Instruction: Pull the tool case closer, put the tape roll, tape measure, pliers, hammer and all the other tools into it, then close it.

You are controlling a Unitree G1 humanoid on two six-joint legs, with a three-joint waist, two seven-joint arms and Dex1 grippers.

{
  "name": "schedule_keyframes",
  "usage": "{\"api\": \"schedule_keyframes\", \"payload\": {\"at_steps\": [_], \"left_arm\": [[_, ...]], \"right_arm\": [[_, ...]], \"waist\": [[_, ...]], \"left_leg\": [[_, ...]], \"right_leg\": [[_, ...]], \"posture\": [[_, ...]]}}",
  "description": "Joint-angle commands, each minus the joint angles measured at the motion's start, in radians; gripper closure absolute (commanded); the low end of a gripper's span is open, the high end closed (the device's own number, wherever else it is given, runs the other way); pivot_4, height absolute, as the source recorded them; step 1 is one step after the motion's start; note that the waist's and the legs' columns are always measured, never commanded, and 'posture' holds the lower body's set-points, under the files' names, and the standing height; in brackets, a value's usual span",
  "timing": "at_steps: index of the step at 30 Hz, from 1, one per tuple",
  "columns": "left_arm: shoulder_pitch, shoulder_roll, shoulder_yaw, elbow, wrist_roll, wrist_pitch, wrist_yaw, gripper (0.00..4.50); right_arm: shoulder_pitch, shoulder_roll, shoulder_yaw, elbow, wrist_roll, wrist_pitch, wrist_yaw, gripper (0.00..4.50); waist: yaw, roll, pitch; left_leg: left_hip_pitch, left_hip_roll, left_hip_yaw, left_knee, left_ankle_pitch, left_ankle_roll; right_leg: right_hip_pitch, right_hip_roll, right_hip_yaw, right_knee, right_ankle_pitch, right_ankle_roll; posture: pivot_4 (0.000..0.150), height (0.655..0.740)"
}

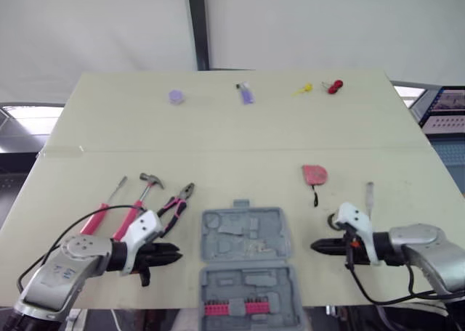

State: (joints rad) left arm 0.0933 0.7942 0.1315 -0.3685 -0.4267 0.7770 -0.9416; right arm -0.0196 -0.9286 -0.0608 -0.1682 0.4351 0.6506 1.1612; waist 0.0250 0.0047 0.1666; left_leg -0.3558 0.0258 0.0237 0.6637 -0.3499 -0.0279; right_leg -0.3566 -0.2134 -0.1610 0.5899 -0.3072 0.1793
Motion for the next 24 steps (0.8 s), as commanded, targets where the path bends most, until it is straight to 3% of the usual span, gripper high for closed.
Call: {"api": "schedule_keyframes", "payload": {"at_steps": [1,4,7,11,16,24], "left_arm": [[0.038,0.006,0.221,0.026,-0.098,0.043,0.009,1.69],[0.069,-0.001,0.398,0.100,-0.115,0.034,0.049,0.17],[0.056,-0.029,0.530,0.181,-0.134,0.009,0.103,0.00],[0.033,-0.038,0.639,0.350,-0.072,-0.082,0.223,0.00],[0.020,-0.032,0.662,0.560,0.037,-0.260,0.356,0.00],[-0.039,-0.031,0.701,0.780,0.073,-0.431,0.526,0.00]], "right_arm": [[0.010,-0.040,-0.207,0.125,0.089,0.008,0.039,3.21],[0.016,-0.073,-0.353,0.299,0.086,-0.032,0.024,1.70],[0.006,-0.079,-0.427,0.433,0.061,-0.090,-0.015,0.18],[-0.027,-0.058,-0.473,0.613,0.012,-0.223,-0.096,0.07],[-0.073,-0.029,-0.474,0.765,-0.024,-0.348,-0.159,0.07],[-0.106,0.007,-0.481,0.847,-0.026,-0.438,-0.197,0.07]], "waist": [[-0.001,0.000,0.000],[-0.002,0.000,0.000],[-0.002,0.000,0.000],[-0.005,0.000,0.000],[-0.015,0.000,0.000],[-0.029,0.000,0.000]], "left_leg": [[0.000,0.000,0.000,0.000,0.000,0.000],[0.000,0.000,0.000,0.000,0.000,0.000],[0.000,0.000,0.001,-0.001,0.000,0.000],[0.001,0.000,0.001,-0.001,0.000,0.000],[0.002,0.001,0.002,-0.002,0.000,0.000],[0.002,0.001,0.002,-0.003,-0.001,-0.001]], "right_leg": [[0.000,0.000,0.000,0.000,0.000,0.000],[0.000,0.000,0.000,0.000,0.000,0.000],[0.000,0.000,0.000,-0.001,0.000,0.000],[0.000,0.000,0.000,-0.001,0.000,0.000],[0.000,0.000,0.000,-0.001,0.000,0.000],[0.000,0.001,0.000,-0.001,0.000,0.000]], "posture": [[0.150,0.7400],[0.150,0.7400],[0.150,0.7400],[0.150,0.7400],[0.150,0.7400],[0.150,0.7400]]}}
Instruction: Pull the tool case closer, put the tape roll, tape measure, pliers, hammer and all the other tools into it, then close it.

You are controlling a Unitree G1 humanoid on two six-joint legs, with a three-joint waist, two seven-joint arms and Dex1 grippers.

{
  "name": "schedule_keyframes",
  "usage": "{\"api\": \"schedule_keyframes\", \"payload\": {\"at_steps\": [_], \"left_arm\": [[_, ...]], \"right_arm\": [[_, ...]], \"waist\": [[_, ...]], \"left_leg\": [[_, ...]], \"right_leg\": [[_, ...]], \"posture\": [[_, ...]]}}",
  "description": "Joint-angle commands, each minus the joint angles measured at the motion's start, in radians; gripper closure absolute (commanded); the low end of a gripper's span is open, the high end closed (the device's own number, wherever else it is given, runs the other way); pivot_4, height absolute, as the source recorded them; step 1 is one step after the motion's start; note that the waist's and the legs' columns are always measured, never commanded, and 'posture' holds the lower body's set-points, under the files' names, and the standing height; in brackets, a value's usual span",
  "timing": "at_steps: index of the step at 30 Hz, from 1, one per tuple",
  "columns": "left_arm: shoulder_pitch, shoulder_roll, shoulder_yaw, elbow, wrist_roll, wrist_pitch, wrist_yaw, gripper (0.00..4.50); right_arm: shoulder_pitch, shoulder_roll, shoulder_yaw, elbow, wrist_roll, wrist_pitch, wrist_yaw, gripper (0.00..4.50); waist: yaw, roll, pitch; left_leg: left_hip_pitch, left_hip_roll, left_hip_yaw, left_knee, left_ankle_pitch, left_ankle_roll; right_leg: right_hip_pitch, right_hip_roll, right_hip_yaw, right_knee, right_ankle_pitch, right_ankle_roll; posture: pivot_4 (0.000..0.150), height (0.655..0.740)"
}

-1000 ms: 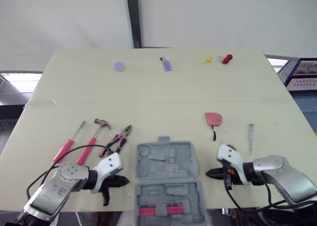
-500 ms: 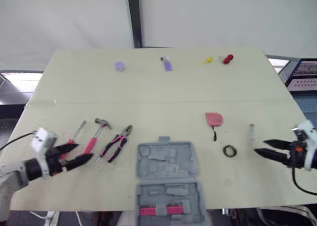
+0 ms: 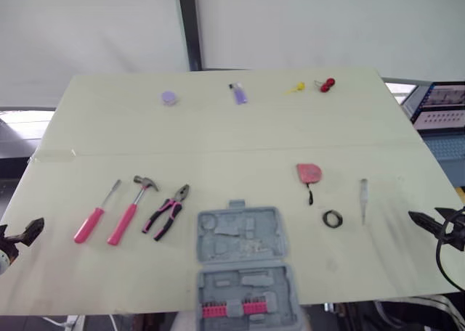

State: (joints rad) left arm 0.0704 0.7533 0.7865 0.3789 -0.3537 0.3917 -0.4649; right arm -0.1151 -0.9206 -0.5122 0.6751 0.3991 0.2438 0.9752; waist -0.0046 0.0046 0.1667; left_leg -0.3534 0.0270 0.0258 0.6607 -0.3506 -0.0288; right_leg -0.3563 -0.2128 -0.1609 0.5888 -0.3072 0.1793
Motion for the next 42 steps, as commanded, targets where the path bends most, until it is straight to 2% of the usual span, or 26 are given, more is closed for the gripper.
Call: {"api": "schedule_keyframes", "payload": {"at_steps": [1,9,13,16,20,24,28,31,33,37,42], "left_arm": [[-0.021,0.011,0.046,0.043,-0.003,-0.049,0.059,0.00],[-0.045,-0.010,-0.018,-0.016,-0.042,-0.029,0.017,0.00],[-0.064,-0.029,-0.131,-0.301,-0.179,0.078,-0.131,0.00],[-0.118,-0.032,-0.250,-0.494,-0.255,0.174,-0.170,0.00],[-0.204,-0.029,-0.435,-0.635,-0.283,0.232,-0.242,0.00],[-0.307,-0.024,-0.696,-0.709,-0.220,0.195,-0.375,0.00],[-0.407,-0.068,-0.892,-0.670,-0.128,0.099,-0.476,0.00],[-0.474,-0.128,-1.014,-0.592,-0.001,-0.035,-0.503,0.00],[-0.501,-0.167,-1.062,-0.535,0.051,-0.116,-0.524,0.00],[-0.538,-0.255,-1.130,-0.453,0.123,-0.232,-0.537,0.00],[-0.541,-0.331,-1.148,-0.438,0.140,-0.274,-0.536,0.00]], "right_arm": [[-0.012,0.000,-0.030,0.007,0.011,-0.035,-0.011,0.07],[-0.022,-0.001,-0.029,-0.032,0.038,-0.015,0.015,0.07],[-0.012,0.002,-0.011,-0.215,0.123,0.136,0.065,0.07],[0.023,0.002,0.051,-0.400,0.153,0.245,0.087,0.07],[0.026,0.001,0.121,-0.557,0.148,0.312,0.069,0.07],[0.044,-0.021,0.224,-0.640,0.059,0.267,0.072,0.07],[0.054,0.007,0.281,-0.715,0.023,0.257,0.044,0.07],[0.067,0.024,0.311,-0.760,0.005,0.266,0.022,0.95],[0.072,0.034,0.328,-0.777,-0.009,0.265,0.009,1.90],[0.085,0.052,0.352,-0.801,-0.029,0.264,-0.018,1.90],[0.104,0.055,0.358,-0.805,-0.052,0.264,-0.040,1.90]], "waist": [[0.000,0.000,0.000],[0.002,0.000,0.000],[0.004,0.000,0.000],[0.008,0.000,0.000],[0.006,0.000,0.000],[0.006,0.000,0.000],[0.009,0.000,0.000],[0.018,0.000,0.000],[0.026,0.000,0.000],[0.031,0.000,0.000],[0.031,0.000,0.000]], "left_leg": [[0.000,0.000,0.000,0.000,0.000,0.000],[0.000,0.000,0.000,0.000,0.000,0.000],[0.000,0.001,0.000,0.001,0.000,0.000],[-0.001,0.001,0.000,0.002,0.000,0.000],[-0.001,0.001,0.000,0.002,-0.001,-0.001],[0.000,0.001,0.000,0.002,0.000,-0.001],[-0.001,0.001,0.000,0.002,-0.001,-0.001],[-0.001,0.001,0.000,0.003,-0.001,0.000],[-0.002,0.001,0.000,0.003,-0.001,0.000],[-0.002,0.001,0.000,0.004,-0.001,0.000],[-0.003,0.001,0.000,0.005,-0.001,0.000]], "right_leg": [[0.000,0.000,0.000,0.000,0.000,0.000],[0.000,0.000,0.000,0.000,0.000,0.000],[0.000,0.000,0.000,0.000,0.000,0.000],[0.000,0.000,0.001,0.001,0.000,0.000],[0.000,0.000,0.001,0.001,0.000,0.000],[0.000,0.001,0.001,0.001,0.000,0.000],[0.000,0.001,0.001,0.000,0.000,0.000],[0.000,0.001,0.001,0.000,0.000,0.000],[0.000,0.002,0.001,0.000,0.000,0.000],[0.000,0.002,0.001,0.000,0.000,0.000],[0.000,0.002,0.001,0.000,0.000,0.000]], "posture": [[0.150,0.7400],[0.150,0.7400],[0.150,0.7400],[0.150,0.7400],[0.150,0.7400],[0.150,0.7400],[0.150,0.7400],[0.150,0.7400],[0.150,0.7400],[0.150,0.7400],[0.150,0.7400]]}}
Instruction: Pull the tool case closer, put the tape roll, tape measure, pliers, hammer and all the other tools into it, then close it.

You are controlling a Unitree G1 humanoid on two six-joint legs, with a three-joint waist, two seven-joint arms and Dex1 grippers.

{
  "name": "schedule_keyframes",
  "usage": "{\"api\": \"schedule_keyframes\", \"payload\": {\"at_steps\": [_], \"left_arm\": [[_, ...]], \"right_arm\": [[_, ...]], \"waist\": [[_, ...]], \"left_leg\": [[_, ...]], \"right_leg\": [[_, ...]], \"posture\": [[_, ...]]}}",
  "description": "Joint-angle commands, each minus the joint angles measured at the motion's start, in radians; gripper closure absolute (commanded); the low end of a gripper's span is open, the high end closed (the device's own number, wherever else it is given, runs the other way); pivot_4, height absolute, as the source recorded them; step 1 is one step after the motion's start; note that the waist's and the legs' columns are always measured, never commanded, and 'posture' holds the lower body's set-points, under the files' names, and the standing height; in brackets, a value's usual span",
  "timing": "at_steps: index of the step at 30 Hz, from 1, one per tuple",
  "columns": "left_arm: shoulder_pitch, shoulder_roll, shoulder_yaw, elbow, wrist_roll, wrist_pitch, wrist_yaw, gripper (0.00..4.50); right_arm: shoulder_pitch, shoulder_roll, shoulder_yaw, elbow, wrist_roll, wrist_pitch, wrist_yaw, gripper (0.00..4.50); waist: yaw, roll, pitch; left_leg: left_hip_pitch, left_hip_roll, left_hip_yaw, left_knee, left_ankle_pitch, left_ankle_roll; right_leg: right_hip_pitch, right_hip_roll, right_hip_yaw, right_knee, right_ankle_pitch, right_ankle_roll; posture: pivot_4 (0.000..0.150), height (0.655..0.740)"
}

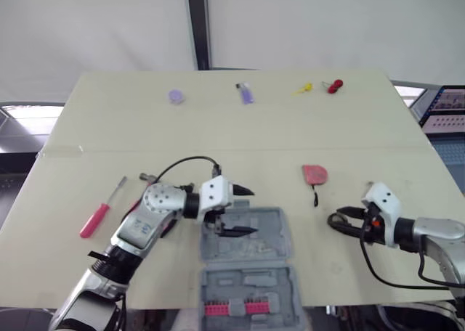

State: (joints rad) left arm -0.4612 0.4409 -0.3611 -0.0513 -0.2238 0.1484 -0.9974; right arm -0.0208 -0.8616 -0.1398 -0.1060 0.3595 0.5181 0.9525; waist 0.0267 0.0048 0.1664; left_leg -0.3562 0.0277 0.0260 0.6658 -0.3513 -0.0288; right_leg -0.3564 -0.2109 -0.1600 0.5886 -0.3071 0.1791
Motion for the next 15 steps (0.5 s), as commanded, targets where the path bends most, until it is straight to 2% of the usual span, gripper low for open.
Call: {"api": "schedule_keyframes", "payload": {"at_steps": [1,4,15], "left_arm": [[-0.008,-0.026,-0.002,-0.006,0.013,-0.037,-0.003,0.00],[0.007,-0.041,-0.017,-0.016,0.029,-0.050,-0.003,0.00],[0.027,-0.042,-0.021,-0.032,0.041,-0.080,-0.030,0.00]], "right_arm": [[0.014,-0.004,-0.012,-0.023,-0.017,-0.012,-0.020,1.90],[0.020,0.002,-0.014,-0.023,-0.020,-0.013,-0.026,2.74],[0.035,0.005,0.022,0.014,-0.072,-0.038,-0.044,2.74]], "waist": [[-0.001,0.000,0.000],[-0.001,0.000,0.000],[0.000,0.000,0.000]], "left_leg": [[0.000,0.000,0.000,0.000,0.000,0.000],[0.000,0.000,0.000,0.000,0.000,0.000],[0.000,0.000,0.000,0.000,0.000,0.000]], "right_leg": [[0.000,0.000,0.000,0.000,0.000,0.000],[0.000,0.000,0.000,0.000,0.000,0.000],[0.000,0.000,0.000,0.000,0.000,0.000]], "posture": [[0.150,0.7400],[0.150,0.7400],[0.150,0.7400]]}}
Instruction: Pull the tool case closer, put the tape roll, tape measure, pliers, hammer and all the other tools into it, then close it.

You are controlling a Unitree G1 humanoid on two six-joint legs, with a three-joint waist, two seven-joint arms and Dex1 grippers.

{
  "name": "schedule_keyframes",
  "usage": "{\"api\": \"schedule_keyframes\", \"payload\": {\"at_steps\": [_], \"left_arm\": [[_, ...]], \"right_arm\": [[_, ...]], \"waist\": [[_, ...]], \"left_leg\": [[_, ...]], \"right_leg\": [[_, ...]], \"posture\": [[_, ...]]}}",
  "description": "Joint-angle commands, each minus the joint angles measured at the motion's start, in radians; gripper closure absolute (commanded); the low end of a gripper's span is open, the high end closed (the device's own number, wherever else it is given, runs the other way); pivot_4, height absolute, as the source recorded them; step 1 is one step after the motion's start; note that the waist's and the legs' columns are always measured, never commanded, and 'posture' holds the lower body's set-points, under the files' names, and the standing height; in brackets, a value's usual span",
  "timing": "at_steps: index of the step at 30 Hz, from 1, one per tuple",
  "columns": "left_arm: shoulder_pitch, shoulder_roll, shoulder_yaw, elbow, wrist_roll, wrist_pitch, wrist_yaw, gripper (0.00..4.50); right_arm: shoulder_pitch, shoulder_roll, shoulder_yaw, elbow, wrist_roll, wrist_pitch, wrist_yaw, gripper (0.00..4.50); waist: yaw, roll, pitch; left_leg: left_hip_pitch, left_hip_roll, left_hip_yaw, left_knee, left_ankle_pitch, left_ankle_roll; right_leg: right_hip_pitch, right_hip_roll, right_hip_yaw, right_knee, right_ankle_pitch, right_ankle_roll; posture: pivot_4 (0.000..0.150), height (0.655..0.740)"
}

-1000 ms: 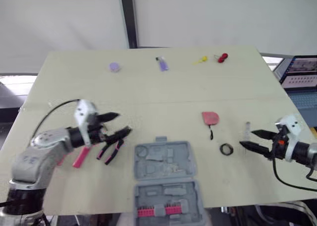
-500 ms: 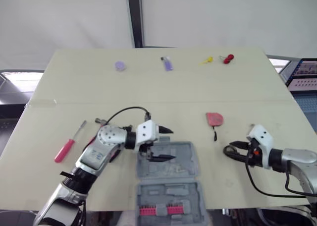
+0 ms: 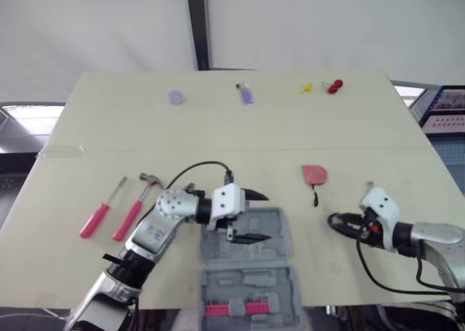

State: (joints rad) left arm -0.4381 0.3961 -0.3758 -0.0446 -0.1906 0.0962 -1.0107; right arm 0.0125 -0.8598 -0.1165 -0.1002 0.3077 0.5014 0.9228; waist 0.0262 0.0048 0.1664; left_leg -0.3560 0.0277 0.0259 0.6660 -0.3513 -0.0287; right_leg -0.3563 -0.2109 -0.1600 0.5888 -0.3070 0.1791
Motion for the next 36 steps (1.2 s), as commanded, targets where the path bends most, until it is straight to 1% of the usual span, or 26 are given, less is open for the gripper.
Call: {"api": "schedule_keyframes", "payload": {"at_steps": [1,11,29,32,34,36], "left_arm": [[0.004,0.005,-0.009,-0.038,0.014,-0.037,-0.020,0.00],[-0.003,-0.012,-0.007,-0.020,0.024,-0.065,-0.029,0.00],[-0.006,-0.025,-0.001,-0.025,0.038,-0.045,-0.019,0.00],[-0.006,-0.026,-0.003,-0.027,0.038,-0.040,-0.018,0.00],[-0.006,-0.026,-0.004,-0.027,0.038,-0.038,-0.017,0.00],[-0.008,-0.028,-0.006,-0.025,0.039,-0.038,-0.017,0.00]], "right_arm": [[0.001,0.005,0.002,0.013,-0.025,-0.024,-0.017,2.74],[-0.008,0.020,0.006,0.020,-0.038,-0.017,-0.023,2.74],[-0.027,0.045,0.020,0.031,-0.058,-0.025,-0.036,2.74],[-0.024,0.046,0.017,0.026,-0.057,-0.026,-0.037,3.56],[-0.022,0.045,0.016,0.025,-0.057,-0.026,-0.039,4.44],[-0.019,0.044,0.016,0.027,-0.059,-0.028,-0.040,4.44]], "waist": [[0.000,0.000,0.000],[0.000,0.000,0.000],[0.000,0.000,0.000],[0.000,0.000,0.000],[0.000,0.000,0.000],[0.000,0.000,0.000]], "left_leg": [[0.000,0.000,0.000,0.000,0.000,0.000],[0.000,0.000,0.000,0.000,0.000,0.000],[0.000,0.000,0.000,0.000,0.000,0.000],[0.000,0.000,0.000,0.000,0.000,0.000],[0.000,0.000,0.000,0.000,0.000,0.000],[0.000,0.000,0.000,0.000,0.000,0.000]], "right_leg": [[0.000,0.000,0.000,0.000,0.000,0.000],[0.000,0.000,0.000,0.000,0.000,0.000],[0.000,0.000,0.000,0.000,0.000,0.000],[0.000,0.000,0.000,0.000,0.000,0.000],[0.000,0.000,0.000,0.000,0.000,0.000],[0.000,0.000,0.000,0.000,0.000,0.000]], "posture": [[0.150,0.7400],[0.150,0.7400],[0.150,0.7400],[0.150,0.7400],[0.150,0.7400],[0.150,0.7400]]}}
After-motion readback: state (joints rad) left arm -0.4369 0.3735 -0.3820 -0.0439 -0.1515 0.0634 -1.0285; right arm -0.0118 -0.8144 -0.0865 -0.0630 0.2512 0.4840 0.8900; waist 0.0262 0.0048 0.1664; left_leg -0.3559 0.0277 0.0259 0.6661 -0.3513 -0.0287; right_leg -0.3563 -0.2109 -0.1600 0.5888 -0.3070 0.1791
